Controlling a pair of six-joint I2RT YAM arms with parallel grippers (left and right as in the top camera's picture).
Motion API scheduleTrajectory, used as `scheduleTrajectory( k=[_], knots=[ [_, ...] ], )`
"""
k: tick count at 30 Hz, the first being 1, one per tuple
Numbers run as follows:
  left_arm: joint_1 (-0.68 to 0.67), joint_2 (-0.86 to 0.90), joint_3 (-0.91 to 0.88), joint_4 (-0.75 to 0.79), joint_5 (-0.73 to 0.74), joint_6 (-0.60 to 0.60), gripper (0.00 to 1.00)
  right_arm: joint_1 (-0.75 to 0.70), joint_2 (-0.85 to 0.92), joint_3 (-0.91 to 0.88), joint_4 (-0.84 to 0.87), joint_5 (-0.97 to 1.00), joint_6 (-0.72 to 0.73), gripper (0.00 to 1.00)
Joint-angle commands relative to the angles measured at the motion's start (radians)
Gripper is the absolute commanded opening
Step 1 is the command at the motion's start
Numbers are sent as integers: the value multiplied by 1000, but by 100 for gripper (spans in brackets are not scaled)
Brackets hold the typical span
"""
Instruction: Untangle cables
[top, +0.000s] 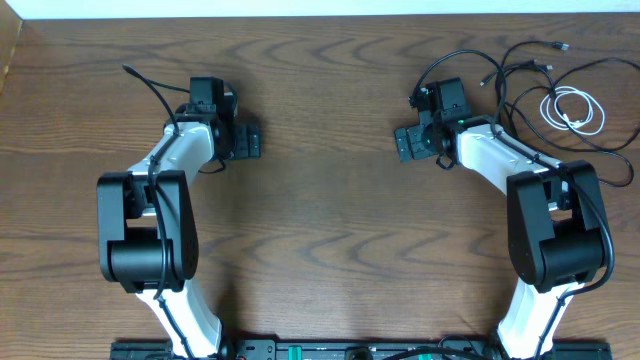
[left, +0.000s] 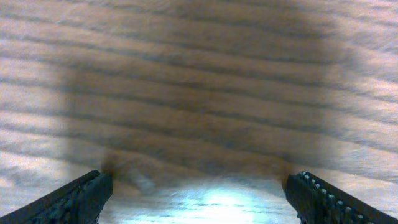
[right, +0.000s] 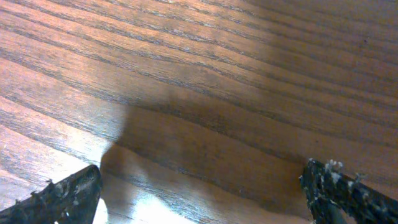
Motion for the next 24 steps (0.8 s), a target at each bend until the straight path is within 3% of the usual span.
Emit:
scheduleTrajectory(
  k=[1,24],
  knots=[
    [5,62,-95,-24,-24,-24,96,3,24,-13,-1,13,13,99],
    [5,62,-279,42,-38,-28,96,3,24,-13,-2,16,13,99]
  ],
)
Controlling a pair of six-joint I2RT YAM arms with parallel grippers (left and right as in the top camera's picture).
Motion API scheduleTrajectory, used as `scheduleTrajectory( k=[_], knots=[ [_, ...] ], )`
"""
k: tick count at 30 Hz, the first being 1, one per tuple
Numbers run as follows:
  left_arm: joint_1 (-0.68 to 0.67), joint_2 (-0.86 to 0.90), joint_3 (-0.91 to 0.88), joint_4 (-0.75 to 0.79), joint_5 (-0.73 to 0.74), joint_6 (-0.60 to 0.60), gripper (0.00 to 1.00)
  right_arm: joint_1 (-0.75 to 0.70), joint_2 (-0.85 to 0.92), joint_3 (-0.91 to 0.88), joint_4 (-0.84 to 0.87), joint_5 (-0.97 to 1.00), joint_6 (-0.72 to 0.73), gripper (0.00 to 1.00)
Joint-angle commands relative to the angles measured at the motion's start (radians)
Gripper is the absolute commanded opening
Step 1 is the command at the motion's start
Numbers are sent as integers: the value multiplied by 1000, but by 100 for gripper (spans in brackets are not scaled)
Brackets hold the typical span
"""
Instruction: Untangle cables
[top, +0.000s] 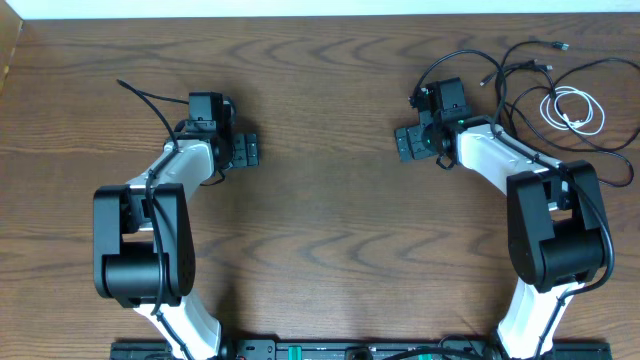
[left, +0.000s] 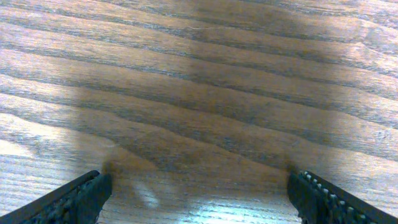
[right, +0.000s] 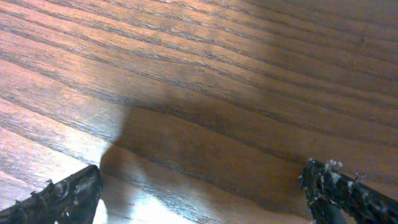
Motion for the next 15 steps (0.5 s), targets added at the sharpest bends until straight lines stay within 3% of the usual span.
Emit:
scheduleTrajectory(
  k=[1,15],
  knots=[
    [5,127,-129,-86,1,-16,96,3,24,-13,-2,11,10,99],
    [5,127,-129,-86,1,-16,96,3,24,-13,-2,11,10,99]
  ],
)
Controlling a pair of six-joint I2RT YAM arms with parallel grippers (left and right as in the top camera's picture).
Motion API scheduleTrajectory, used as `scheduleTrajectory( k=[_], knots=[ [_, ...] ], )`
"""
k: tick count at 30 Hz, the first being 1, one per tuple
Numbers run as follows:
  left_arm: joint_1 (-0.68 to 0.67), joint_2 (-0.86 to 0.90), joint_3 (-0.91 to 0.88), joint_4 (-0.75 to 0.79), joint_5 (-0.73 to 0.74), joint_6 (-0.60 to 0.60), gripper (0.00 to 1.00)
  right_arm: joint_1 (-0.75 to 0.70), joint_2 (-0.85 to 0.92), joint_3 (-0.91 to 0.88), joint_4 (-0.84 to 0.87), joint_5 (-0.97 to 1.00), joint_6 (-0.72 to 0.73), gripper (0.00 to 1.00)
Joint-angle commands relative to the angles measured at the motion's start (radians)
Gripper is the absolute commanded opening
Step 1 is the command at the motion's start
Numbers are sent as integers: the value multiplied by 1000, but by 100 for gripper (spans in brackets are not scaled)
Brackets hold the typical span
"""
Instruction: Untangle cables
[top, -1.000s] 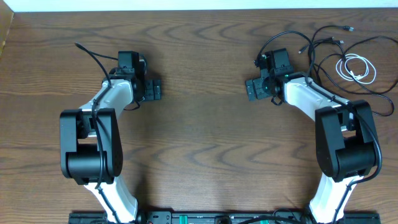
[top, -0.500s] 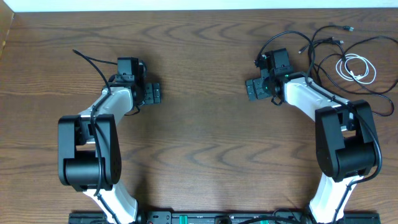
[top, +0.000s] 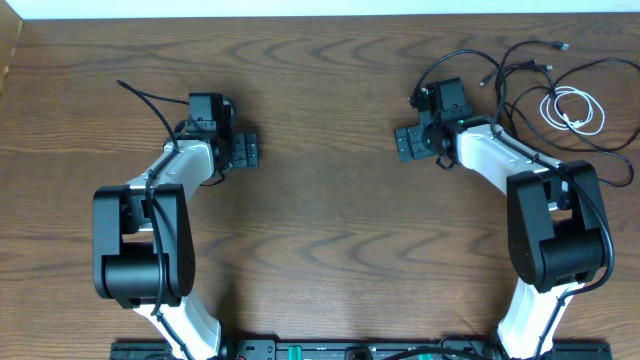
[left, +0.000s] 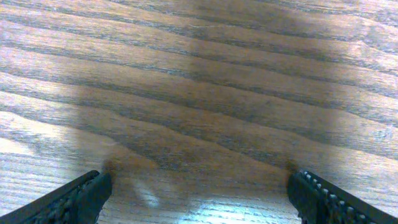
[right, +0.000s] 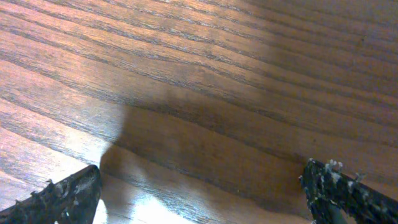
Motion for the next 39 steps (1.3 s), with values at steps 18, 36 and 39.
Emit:
scheduleTrajectory(
  k=[18,36,39],
  knots=[
    [6,142,-127,-85,2,-16,96,3,24,-13,-2,10,10,99],
    [6,-167,-127,-85,2,-16,96,3,24,-13,-2,11,10,99],
    [6,-233,-127,-85,1,-16,96,3,24,-13,-2,11,10,99]
  ],
)
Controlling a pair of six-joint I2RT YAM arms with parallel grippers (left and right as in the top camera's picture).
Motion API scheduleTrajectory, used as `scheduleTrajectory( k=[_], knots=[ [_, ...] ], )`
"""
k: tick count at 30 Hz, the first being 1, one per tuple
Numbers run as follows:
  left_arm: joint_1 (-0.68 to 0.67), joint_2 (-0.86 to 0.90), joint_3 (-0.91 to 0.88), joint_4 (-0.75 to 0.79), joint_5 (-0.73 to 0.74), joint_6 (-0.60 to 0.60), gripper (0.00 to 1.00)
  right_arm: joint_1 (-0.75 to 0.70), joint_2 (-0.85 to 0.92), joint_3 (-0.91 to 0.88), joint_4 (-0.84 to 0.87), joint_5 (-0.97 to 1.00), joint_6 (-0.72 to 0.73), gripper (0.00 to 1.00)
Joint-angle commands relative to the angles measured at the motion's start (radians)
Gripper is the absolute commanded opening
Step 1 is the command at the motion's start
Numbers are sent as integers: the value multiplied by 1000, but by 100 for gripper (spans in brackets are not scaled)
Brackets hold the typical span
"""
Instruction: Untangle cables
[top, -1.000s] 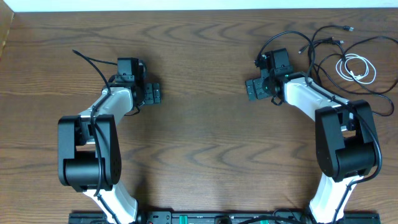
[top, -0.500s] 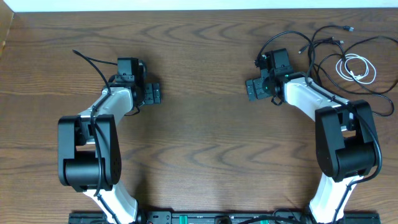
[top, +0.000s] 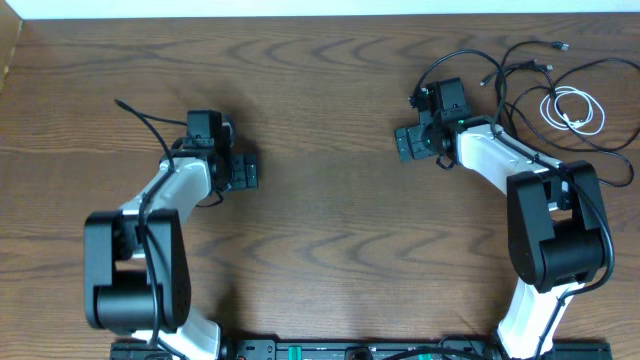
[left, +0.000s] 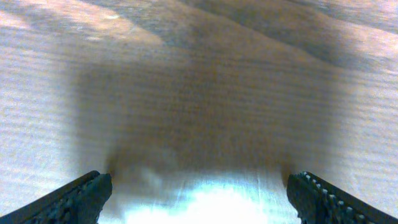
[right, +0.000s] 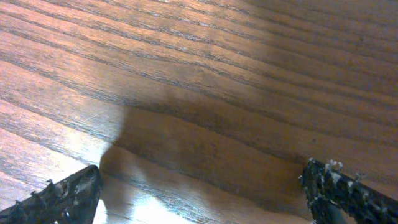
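Note:
A tangle of black cables (top: 520, 75) lies at the far right of the wooden table (top: 320, 120), with a coiled white cable (top: 573, 110) among them. My right gripper (top: 410, 143) stands open left of the tangle, nothing between its fingers (right: 68, 198). My left gripper (top: 247, 172) is open over bare wood at the left; its wrist view is blurred and shows only the table between the fingertips (left: 81, 198). No cable appears in either wrist view.
A thin black cable (top: 145, 115) runs from the left arm up and to the left. The pale wall edge (top: 320, 8) borders the table's far side. The arm bases (top: 320, 350) stand at the near edge.
My left gripper has moved nearer the front of the table, and its wrist view has blurred. The right arm and the cables have not moved.
My left gripper stood open at the left, farther back on the table. It then shifted slightly left and stayed there. Now it is lower in the overhead view. My right gripper stayed open beside the tangle throughout, and the cables lay unchanged.

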Motion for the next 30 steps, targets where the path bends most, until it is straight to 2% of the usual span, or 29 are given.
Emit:
scheduleTrajectory(
  k=[1,7,13,15,23,30],
  knots=[
    [5,-95,3,0,-3,-2,96,3,24,-12,-2,5,10,99],
    [5,-216,-8,-29,-60,22,96,3,24,-12,-2,5,10,99],
    [5,-268,-103,11,-93,33,96,3,24,-12,-2,5,10,99],
    [5,-273,-156,73,-96,33,96,3,24,-12,-2,5,10,99],
    [5,-292,-427,502,-80,32,96,3,24,-12,-2,5,10,99],
    [5,-326,-660,771,-80,14,96,3,24,-12,-2,5,10,99]
  ],
)
